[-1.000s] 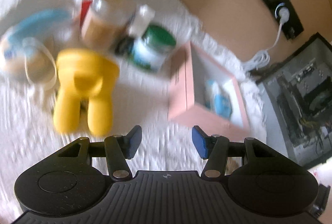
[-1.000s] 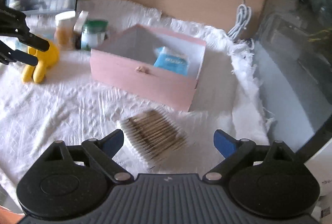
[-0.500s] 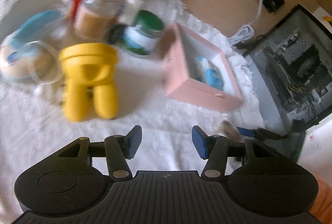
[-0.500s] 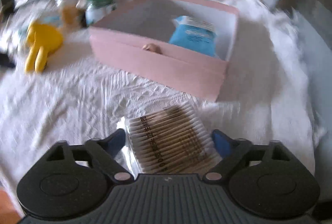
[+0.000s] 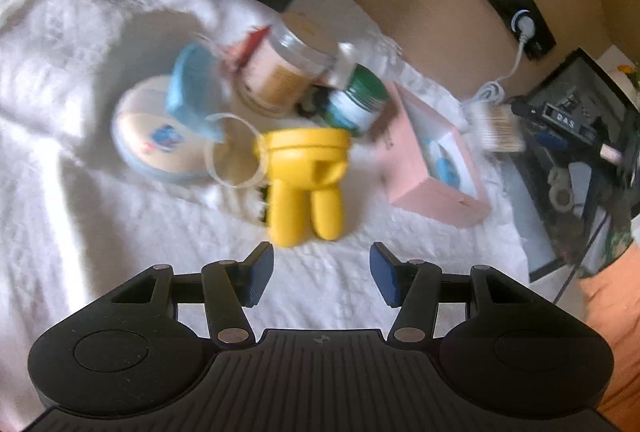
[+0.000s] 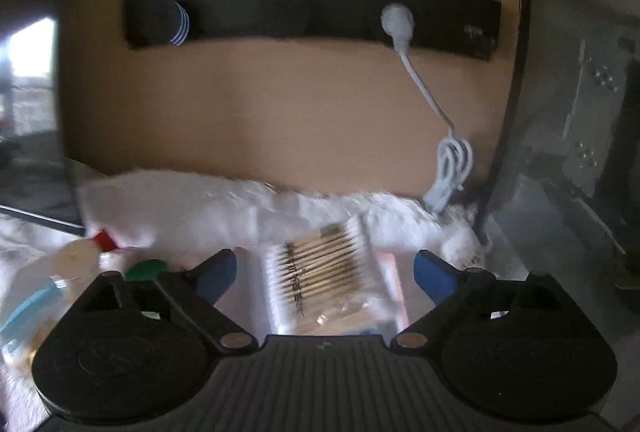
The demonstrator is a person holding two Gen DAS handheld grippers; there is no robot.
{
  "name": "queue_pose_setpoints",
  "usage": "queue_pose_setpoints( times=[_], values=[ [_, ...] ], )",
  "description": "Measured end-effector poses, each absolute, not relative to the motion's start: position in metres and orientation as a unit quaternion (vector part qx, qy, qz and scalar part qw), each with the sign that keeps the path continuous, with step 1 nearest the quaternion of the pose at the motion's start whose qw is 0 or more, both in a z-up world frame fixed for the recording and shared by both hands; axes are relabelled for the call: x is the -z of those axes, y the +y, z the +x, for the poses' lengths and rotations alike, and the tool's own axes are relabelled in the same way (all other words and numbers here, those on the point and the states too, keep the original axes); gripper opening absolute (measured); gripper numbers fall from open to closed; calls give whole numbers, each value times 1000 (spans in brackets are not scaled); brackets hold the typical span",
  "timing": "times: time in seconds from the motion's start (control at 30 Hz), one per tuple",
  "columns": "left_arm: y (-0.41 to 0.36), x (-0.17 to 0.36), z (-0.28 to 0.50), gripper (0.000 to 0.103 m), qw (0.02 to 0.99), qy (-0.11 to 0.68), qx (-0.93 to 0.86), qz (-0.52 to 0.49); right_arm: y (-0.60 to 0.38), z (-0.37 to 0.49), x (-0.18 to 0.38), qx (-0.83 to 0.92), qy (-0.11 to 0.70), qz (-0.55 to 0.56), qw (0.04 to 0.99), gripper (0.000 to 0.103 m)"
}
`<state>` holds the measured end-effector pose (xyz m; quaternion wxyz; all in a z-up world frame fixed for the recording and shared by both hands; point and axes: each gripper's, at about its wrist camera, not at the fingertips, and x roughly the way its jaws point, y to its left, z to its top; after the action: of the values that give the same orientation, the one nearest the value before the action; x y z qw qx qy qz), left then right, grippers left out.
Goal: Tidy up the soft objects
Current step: 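Lower the cotton-swab pack into the pink box and open the right tool, then grasp the blue face mask with the left tool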
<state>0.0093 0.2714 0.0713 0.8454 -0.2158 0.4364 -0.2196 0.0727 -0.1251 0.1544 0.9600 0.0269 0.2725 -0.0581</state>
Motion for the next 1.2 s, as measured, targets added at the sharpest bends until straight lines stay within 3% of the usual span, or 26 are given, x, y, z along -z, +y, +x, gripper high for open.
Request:
queue_pose_setpoints(
  times=[0.2, 0.47, 0.63, 0.93, 1.2],
  values=[
    [286, -73, 18, 58, 861, 415, 151, -252, -119, 53, -129, 18, 304, 18, 952, 96],
    [256, -68, 11, 58, 874, 379, 120, -279, -107, 12, -96, -15, 258, -79, 963, 96],
    [230, -62, 3, 58, 884, 383, 138, -231, -88, 1, -89, -61, 274, -78, 957, 96],
    [224, -59, 1, 58, 897, 349, 106, -249, -63, -28, -50, -98, 319, -96, 938, 96],
    [205, -79, 5, 58, 905, 361, 118, -190, -64, -47, -29, -78, 292, -79, 950, 96]
  ],
)
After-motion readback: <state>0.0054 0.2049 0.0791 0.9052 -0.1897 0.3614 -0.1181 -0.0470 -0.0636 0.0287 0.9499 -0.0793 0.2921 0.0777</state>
